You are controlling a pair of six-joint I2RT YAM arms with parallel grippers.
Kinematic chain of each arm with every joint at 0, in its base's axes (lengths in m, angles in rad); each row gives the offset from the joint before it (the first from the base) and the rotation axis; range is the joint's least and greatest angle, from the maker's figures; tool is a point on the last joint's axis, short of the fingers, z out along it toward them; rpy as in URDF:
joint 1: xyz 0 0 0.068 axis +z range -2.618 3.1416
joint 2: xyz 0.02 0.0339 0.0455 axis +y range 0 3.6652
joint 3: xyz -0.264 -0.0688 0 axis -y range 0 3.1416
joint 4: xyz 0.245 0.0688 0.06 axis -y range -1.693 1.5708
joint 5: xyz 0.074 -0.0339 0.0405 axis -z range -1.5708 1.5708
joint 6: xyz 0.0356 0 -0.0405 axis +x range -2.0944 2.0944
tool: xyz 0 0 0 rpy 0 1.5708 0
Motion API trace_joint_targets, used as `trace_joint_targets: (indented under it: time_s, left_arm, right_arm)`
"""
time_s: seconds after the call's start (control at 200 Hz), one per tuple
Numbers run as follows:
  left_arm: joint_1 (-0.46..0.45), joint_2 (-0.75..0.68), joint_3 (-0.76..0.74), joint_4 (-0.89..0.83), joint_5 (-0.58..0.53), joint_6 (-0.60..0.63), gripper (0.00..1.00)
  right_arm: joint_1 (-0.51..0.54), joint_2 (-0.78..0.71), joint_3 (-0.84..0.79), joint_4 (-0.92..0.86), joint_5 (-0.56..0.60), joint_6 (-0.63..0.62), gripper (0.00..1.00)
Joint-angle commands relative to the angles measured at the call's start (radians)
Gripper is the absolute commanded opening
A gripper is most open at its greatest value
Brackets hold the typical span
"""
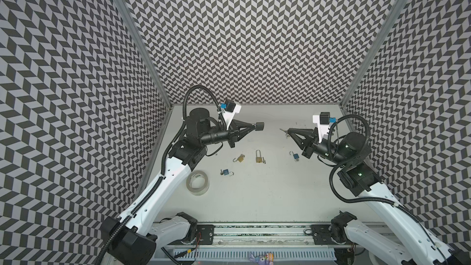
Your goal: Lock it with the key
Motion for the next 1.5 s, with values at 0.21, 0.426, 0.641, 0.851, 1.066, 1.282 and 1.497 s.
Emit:
trace_joint_targets:
  time_s: [0.21,0.426,0.641,0.851,1.066,1.282,1.497]
  left_arm:
    - [-0.127,0.132,0.041,-0.127,-0.245,0.048,0.0]
    - [-0.169,0.209,0.016,-0.139,-0.3,0.044,0.0]
    - [-0.176,0.227,0.002,-0.127,-0.295,0.042,0.0]
    - [-0.179,0.247,0.008,-0.136,-0.278,0.049,0.0]
    - [-0.182,0.243,0.002,-0.142,-0.283,0.051,0.0]
    - [-0.185,0.242,-0.003,-0.146,-0.284,0.053,0.0]
    - [-0.184,0.239,-0.009,-0.149,-0.286,0.054,0.0]
  right_arm:
    - [-0.003,0.126,-0.219,0.035,0.271,0.173,0.0]
    - [0.003,0.246,-0.329,0.159,0.279,0.264,0.0]
    - [0.02,0.312,-0.355,0.166,0.385,0.31,0.0]
    - [0.022,0.417,-0.335,0.136,0.434,0.289,0.0]
    - [0.021,0.497,-0.306,0.188,0.455,0.283,0.0]
    - [0.02,0.598,-0.262,0.234,0.485,0.272,0.0]
    - [0.017,0.675,-0.208,0.232,0.52,0.253,0.0]
